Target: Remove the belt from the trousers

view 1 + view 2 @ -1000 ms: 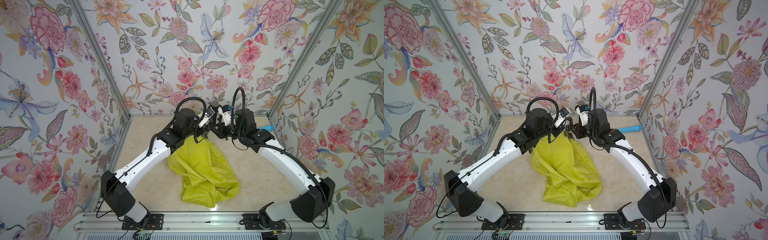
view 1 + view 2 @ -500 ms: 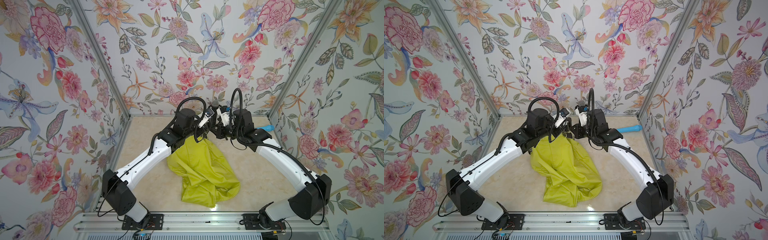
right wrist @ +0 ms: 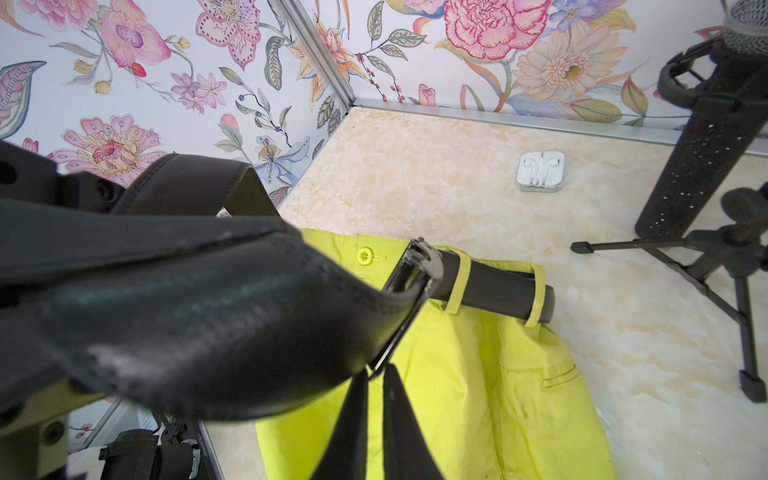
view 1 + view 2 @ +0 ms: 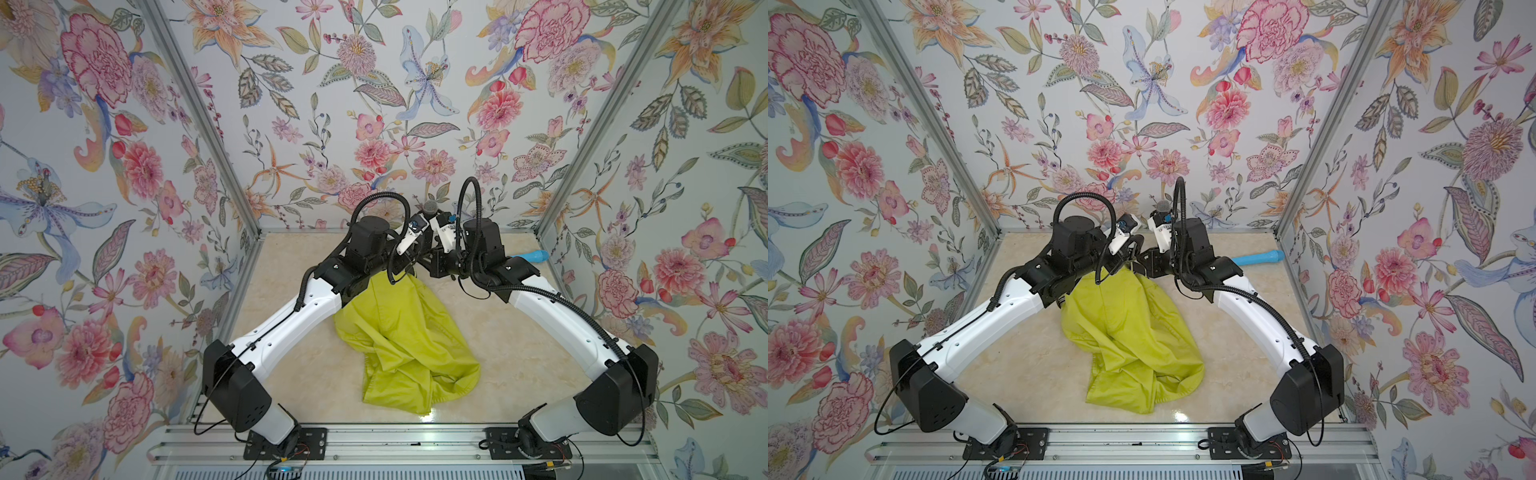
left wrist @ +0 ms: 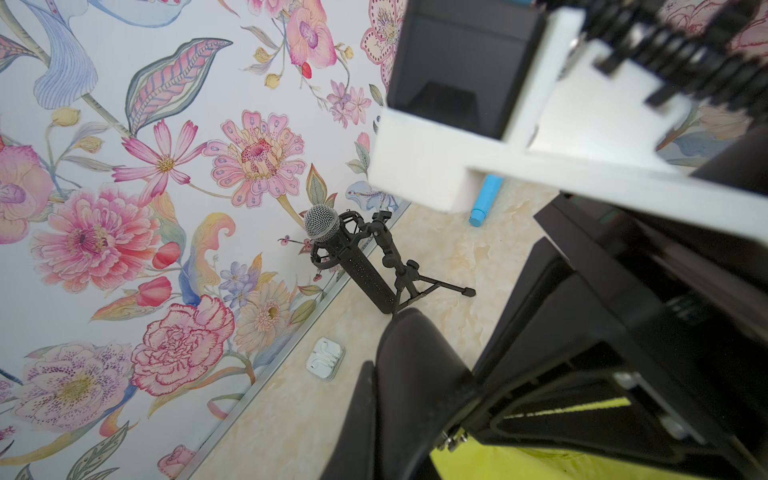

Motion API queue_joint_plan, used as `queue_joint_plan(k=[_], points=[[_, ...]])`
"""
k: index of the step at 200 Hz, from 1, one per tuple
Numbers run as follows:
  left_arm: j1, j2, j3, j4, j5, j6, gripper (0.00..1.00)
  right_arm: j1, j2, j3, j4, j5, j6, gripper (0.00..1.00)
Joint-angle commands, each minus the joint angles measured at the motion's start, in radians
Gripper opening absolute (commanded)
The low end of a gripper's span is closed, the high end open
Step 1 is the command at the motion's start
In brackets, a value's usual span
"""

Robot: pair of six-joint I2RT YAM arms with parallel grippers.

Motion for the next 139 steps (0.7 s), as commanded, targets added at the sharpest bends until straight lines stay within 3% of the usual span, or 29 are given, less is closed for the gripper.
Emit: queue_joint_plan(k=[1, 48, 104, 139], points=[[-0.025, -0.101, 0.014, 0.129, 0.149, -0.056, 0.00, -0.004, 0.045, 0.014, 0.025, 0.027, 0.017, 0.10], [-0.022, -0.071, 0.035, 0.079, 0.046, -0.064, 0.00, 0.004, -0.018, -0.020, 0.063, 0.059, 0.022, 0.18], [-0.010, -0.014, 0.060, 0.041, -0.025, -0.099, 0.00, 0.010, -0.110, -0.061, 0.077, 0.087, 0.028, 0.45], [-0.009, -0.012, 0.058, 0.043, -0.024, -0.100, 0.00, 0.009, -0.087, -0.045, 0.078, 0.064, 0.030, 0.47]])
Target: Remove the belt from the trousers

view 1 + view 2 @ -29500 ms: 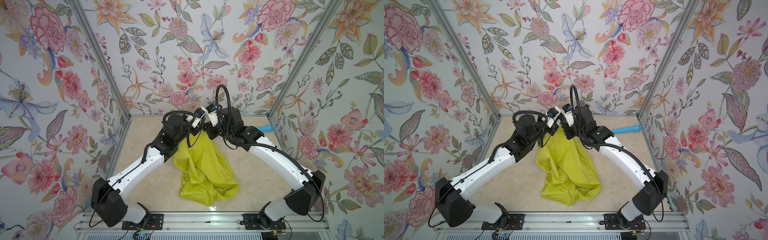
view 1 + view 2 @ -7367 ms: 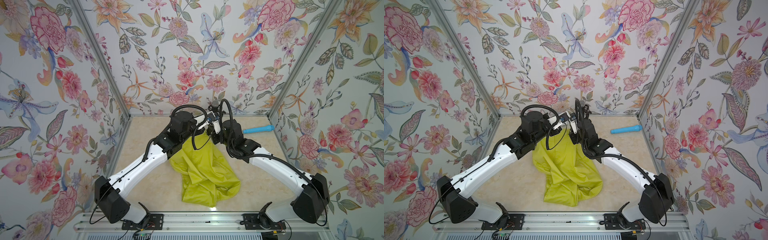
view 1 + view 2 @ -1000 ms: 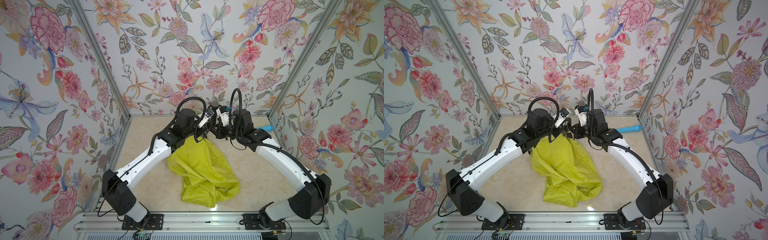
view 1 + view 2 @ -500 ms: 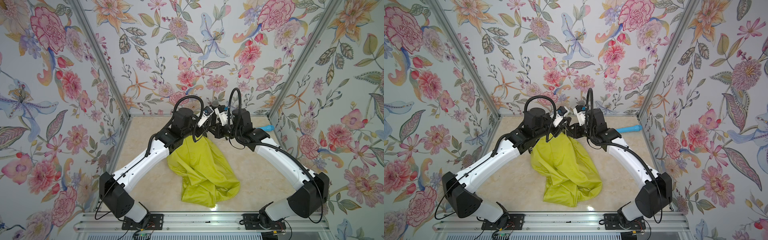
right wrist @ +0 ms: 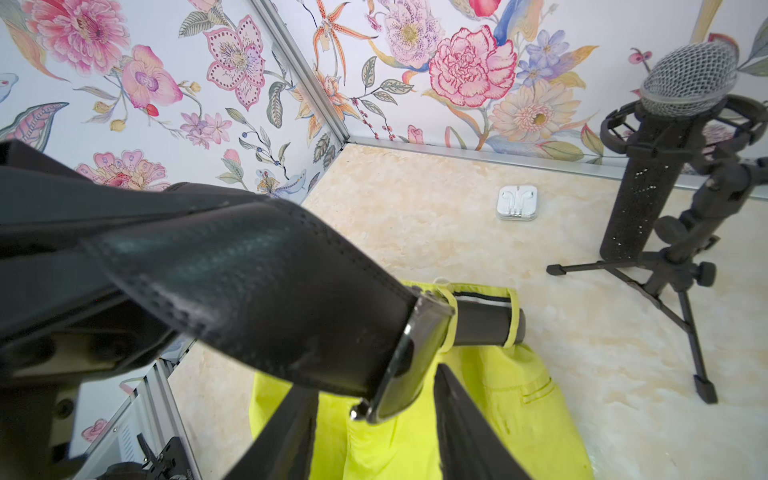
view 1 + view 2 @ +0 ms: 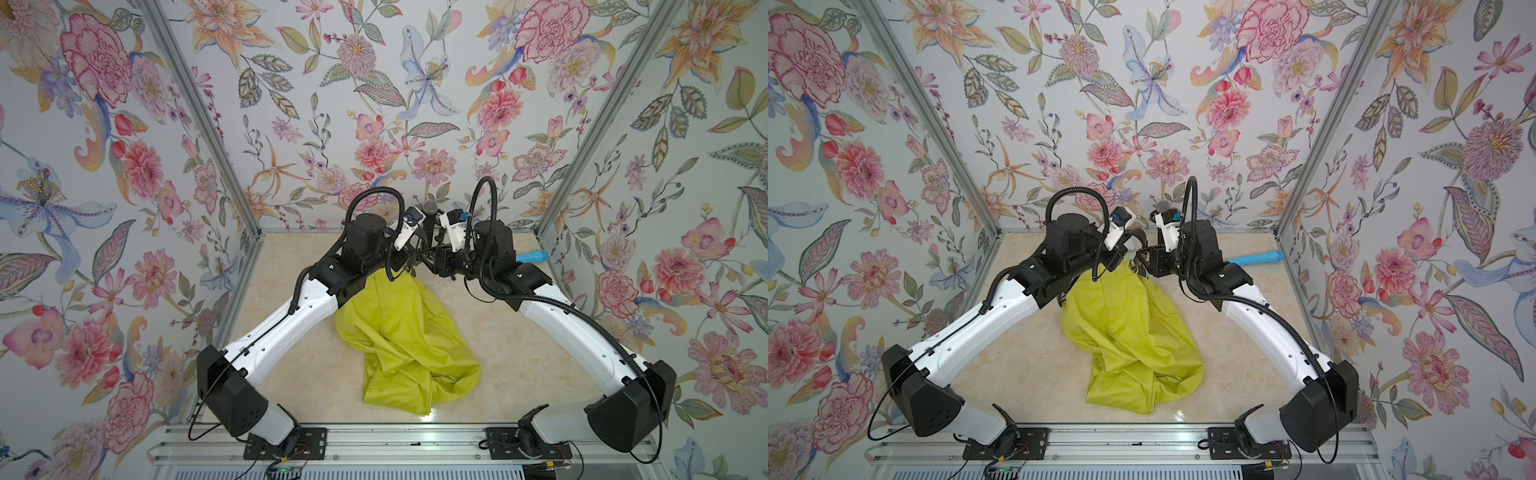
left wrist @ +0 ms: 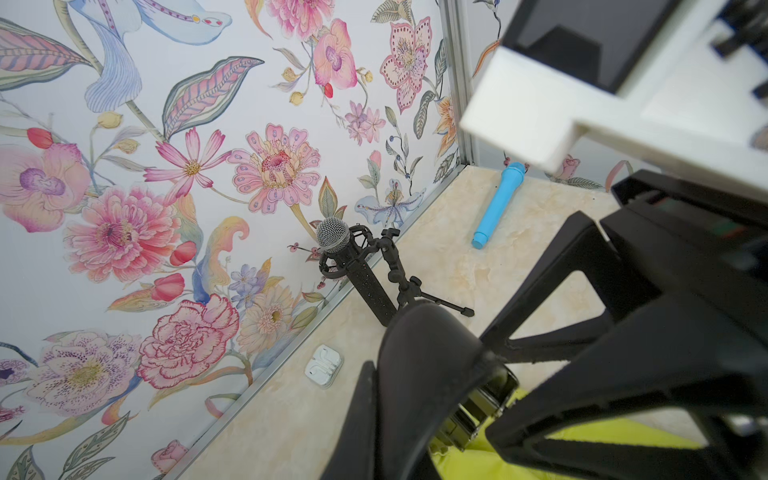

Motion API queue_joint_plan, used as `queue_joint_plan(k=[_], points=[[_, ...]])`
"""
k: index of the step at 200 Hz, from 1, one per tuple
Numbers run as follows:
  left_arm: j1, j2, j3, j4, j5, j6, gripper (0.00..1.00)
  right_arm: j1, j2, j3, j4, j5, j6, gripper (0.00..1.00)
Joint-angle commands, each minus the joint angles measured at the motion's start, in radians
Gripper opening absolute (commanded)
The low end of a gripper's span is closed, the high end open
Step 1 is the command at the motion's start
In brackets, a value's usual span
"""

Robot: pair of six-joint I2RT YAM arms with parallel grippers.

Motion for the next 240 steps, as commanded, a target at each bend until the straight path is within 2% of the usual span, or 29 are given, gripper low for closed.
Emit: queue_joint_plan(k=[1, 15, 36, 46, 119, 240], points=[[-0.007, 0.005, 0.040, 0.040, 0.010, -0.034, 0.00, 0.006, 0.005, 0.007, 0.020, -0.006, 0.007, 0.47], [-0.007, 0.005, 0.039, 0.036, 0.007, -0.033, 0.00, 0.009, 0.012, 0.014, 0.020, -0.007, 0.006, 0.46], [-0.007, 0.000, 0.032, 0.041, 0.009, -0.034, 0.00, 0.008, 0.014, 0.014, 0.019, -0.003, 0.005, 0.29], [-0.006, -0.001, 0.032, 0.039, 0.009, -0.033, 0.00, 0.008, 0.013, 0.013, 0.021, -0.003, 0.006, 0.25], [-0.007, -0.010, 0.029, 0.047, 0.031, -0.044, 0.00, 0.008, 0.048, 0.019, 0.019, -0.007, 0.013, 0.18], [-0.008, -0.053, 0.015, 0.085, 0.076, -0.073, 0.00, 0.013, 0.085, 0.037, 0.023, -0.003, 0.010, 0.14]])
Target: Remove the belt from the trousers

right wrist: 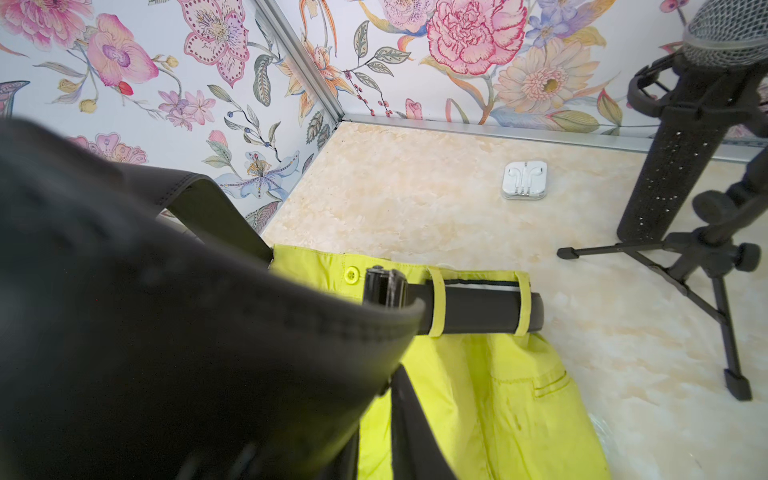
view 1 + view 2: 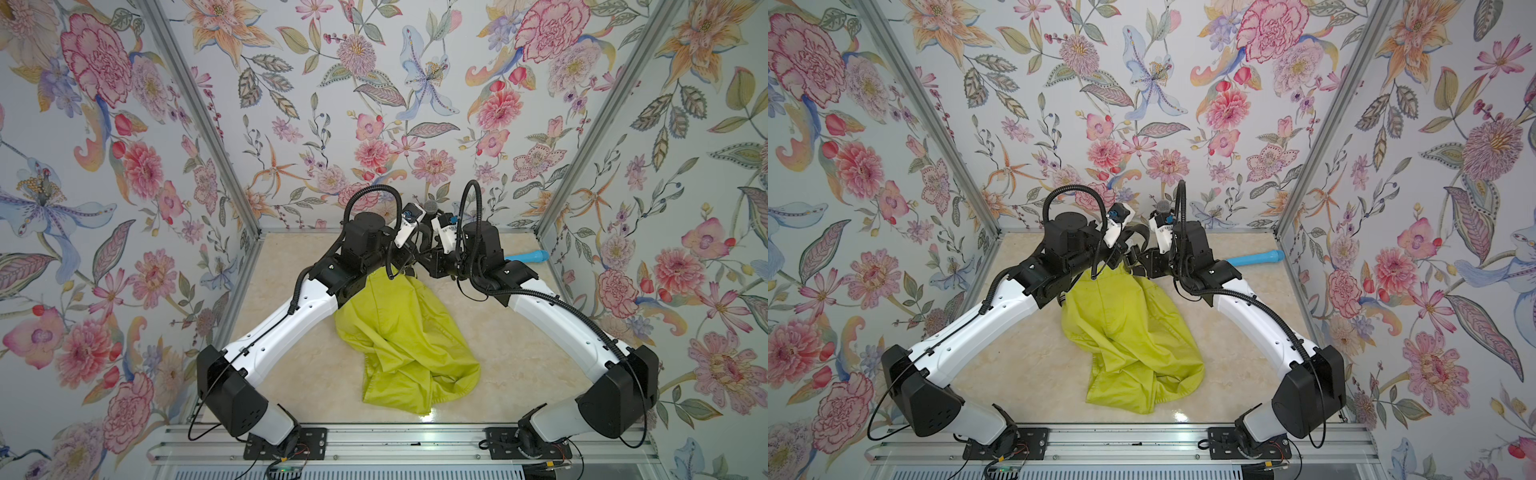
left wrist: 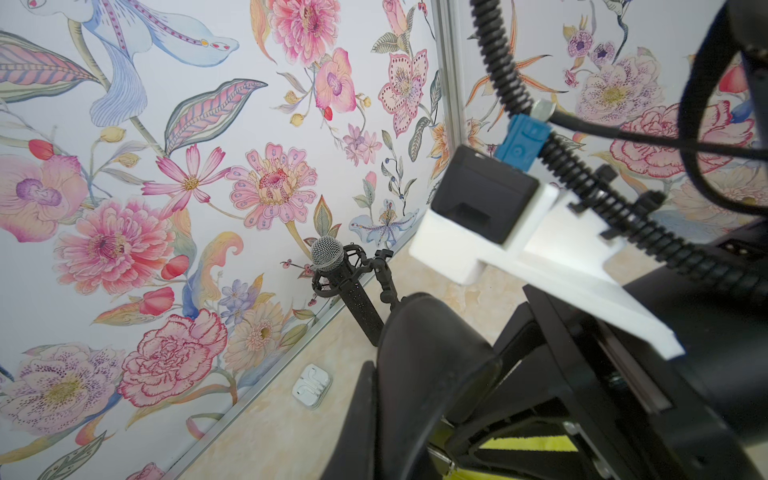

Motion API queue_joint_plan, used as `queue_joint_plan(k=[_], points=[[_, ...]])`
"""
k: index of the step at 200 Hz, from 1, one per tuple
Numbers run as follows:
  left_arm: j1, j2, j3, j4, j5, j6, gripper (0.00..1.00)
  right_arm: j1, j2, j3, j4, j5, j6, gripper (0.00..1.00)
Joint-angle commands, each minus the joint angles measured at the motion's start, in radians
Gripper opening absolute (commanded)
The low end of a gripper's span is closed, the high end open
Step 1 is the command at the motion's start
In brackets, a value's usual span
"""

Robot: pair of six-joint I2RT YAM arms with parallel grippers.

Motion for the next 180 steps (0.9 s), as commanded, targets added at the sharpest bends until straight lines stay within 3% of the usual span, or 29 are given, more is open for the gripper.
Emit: queue_joint_plan(k=[1, 44, 78, 86, 105, 123, 130, 145, 164, 180], points=[[-0.008, -0.049, 0.015, 0.037, 0.043, -0.025, 0.00, 0.007, 0.009, 0.030, 0.022, 0.008, 0.005, 0.14], [0.000, -0.075, -0.008, 0.055, 0.005, -0.043, 0.00, 0.004, 0.014, -0.012, 0.048, 0.022, -0.022, 0.10], [0.080, -0.104, -0.088, 0.129, 0.040, -0.185, 0.00, 0.001, 0.031, -0.079, 0.098, 0.026, -0.044, 0.12], [0.125, -0.097, -0.108, 0.136, 0.072, -0.236, 0.00, 0.001, 0.040, -0.096, 0.114, 0.025, -0.052, 0.15], [0.249, -0.070, -0.204, 0.172, 0.159, -0.369, 0.00, 0.007, 0.059, -0.157, 0.170, 0.022, -0.066, 0.34], [0.329, -0.016, -0.311, 0.194, 0.141, -0.422, 0.05, 0.021, 0.083, -0.212, 0.218, 0.026, -0.082, 0.43], [0.354, 0.013, -0.345, 0.197, 0.130, -0.431, 0.09, 0.029, 0.095, -0.230, 0.238, 0.029, -0.085, 0.44], [0.394, 0.108, -0.384, 0.187, 0.087, -0.432, 0.33, 0.047, 0.130, -0.255, 0.275, 0.022, -0.091, 0.47], [0.408, 0.175, -0.400, 0.151, 0.031, -0.389, 0.54, 0.079, 0.184, -0.257, 0.302, 0.007, -0.098, 0.49], [0.405, 0.145, -0.448, 0.165, 0.022, -0.353, 0.64, 0.098, 0.227, -0.253, 0.319, -0.004, -0.111, 0.50]])
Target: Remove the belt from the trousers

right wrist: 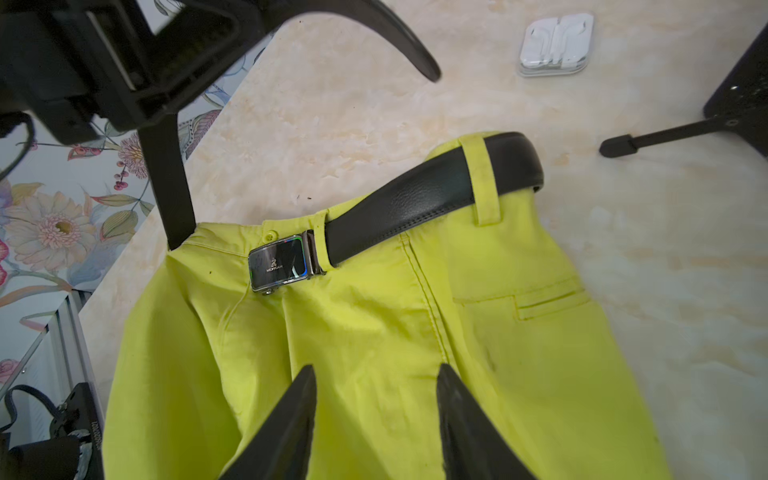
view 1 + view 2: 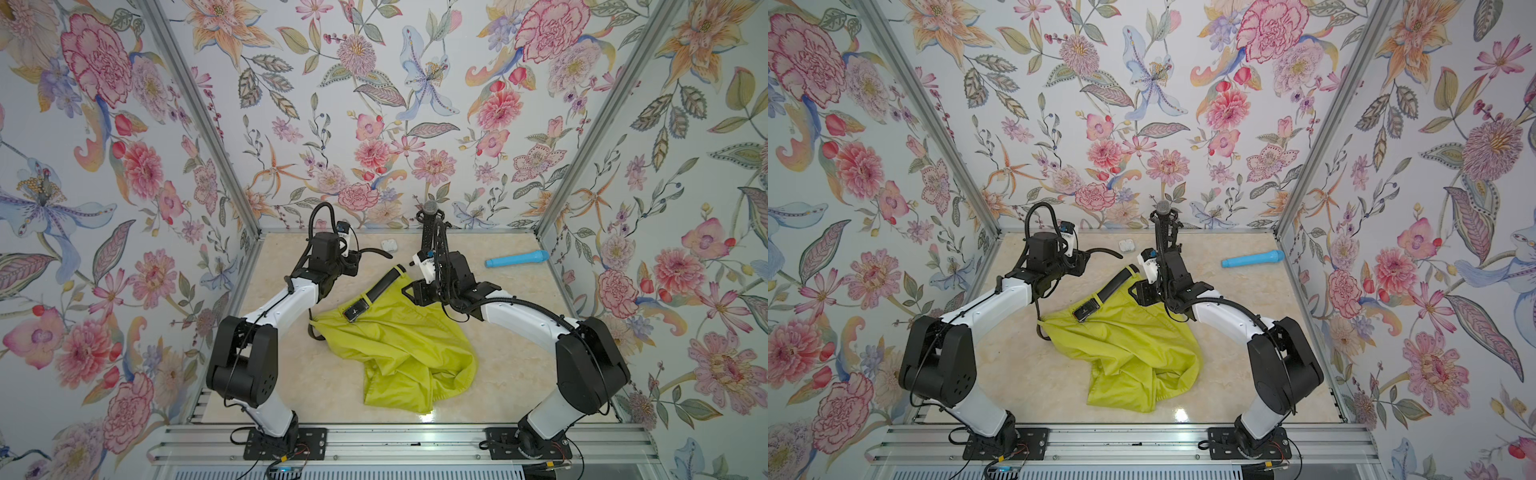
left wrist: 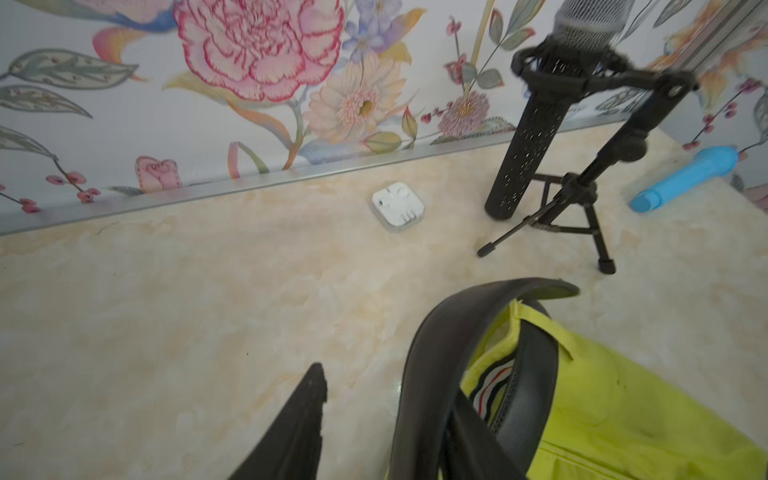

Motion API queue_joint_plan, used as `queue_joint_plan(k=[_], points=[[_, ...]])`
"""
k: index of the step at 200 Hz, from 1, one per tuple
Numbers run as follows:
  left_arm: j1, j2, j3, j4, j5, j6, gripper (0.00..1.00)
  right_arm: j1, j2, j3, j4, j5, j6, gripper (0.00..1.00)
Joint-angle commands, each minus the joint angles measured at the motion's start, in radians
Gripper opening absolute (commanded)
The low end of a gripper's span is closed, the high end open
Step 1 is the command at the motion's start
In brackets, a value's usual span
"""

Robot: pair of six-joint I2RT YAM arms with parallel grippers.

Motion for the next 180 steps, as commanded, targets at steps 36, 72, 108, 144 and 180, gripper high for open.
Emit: queue_joint_plan(k=[36, 72, 108, 144, 180], points=[[-0.030, -0.266, -0.269, 0.126, -0.134, 0.152, 0.66, 0.028, 0.111, -0.058, 0.159, -0.073, -0.012, 0.51], [-0.092, -0.363, -0.344, 0.041, -0.147, 0.257, 0.66, -0.034, 0.137, -0.193, 0.288, -0.129, 0.067, 0.51], [-0.252, -0.270, -0.241, -0.163, -0.287, 0.345, 0.72, -0.089, 0.181, -0.213, 0.252, -0.135, 0.097, 0.52], [-0.256, -0.118, -0.194, -0.312, -0.323, 0.321, 0.67, -0.105, 0.199, -0.196, 0.198, -0.099, 0.089, 0.52], [-0.222, -0.004, -0.174, -0.366, -0.337, 0.307, 0.71, -0.111, 0.211, -0.195, 0.178, -0.092, 0.081, 0.52]])
